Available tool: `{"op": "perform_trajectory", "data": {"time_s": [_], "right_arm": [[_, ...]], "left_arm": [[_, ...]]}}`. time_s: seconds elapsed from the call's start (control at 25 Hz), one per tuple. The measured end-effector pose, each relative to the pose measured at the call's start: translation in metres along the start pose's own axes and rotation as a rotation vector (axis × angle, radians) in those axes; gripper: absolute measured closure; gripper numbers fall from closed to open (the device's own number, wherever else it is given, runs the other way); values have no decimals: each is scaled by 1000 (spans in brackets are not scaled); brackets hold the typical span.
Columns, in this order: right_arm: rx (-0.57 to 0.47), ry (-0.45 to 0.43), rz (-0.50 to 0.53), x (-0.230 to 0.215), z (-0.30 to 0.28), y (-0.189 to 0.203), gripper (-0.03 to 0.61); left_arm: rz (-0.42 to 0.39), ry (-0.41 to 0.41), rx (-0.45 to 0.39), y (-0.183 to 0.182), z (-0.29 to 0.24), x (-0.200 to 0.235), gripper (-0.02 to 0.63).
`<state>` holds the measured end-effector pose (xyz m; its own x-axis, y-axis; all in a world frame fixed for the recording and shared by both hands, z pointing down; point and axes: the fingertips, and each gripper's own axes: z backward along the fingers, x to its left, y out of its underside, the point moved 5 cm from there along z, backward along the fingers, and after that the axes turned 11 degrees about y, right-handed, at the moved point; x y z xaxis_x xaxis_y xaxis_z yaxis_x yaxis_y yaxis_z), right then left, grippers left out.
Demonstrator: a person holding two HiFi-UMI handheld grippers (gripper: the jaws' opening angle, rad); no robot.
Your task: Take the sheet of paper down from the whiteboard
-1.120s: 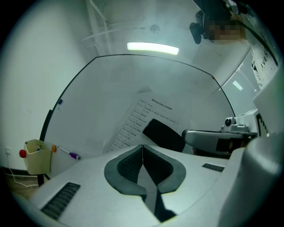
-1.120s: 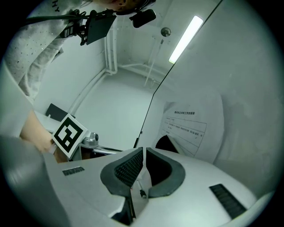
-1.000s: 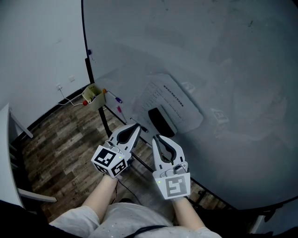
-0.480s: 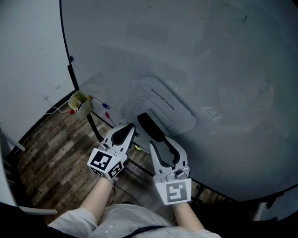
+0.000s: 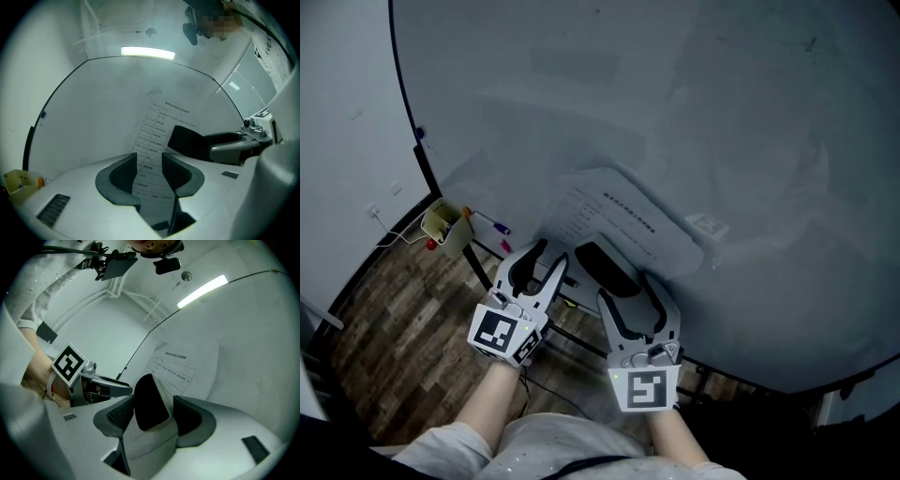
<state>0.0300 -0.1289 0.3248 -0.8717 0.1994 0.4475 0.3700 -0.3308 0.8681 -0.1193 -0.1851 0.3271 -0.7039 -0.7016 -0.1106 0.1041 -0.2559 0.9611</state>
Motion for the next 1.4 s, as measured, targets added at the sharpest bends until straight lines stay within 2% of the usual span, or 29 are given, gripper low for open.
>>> {"op": "perform_trajectory", "data": {"time_s": [0.24, 0.44, 0.8, 1.12, 1.4], "right_arm": [[7, 65, 85, 6, -5, 3, 314], [2, 104, 150, 10, -8, 6, 311], [-1, 173, 381, 16, -14, 8, 298], [10, 211, 418, 14, -15, 7, 298], [14, 210, 426, 13, -15, 6, 312]], "left_arm": [[-79, -17, -5, -8, 3, 23, 388], [-76, 0, -11, -6, 0, 38, 367], [-57, 42, -11, 0, -4, 44, 356], [-43, 59, -12, 3, -6, 46, 356], [-23, 50, -25, 3, -6, 48, 356]]}}
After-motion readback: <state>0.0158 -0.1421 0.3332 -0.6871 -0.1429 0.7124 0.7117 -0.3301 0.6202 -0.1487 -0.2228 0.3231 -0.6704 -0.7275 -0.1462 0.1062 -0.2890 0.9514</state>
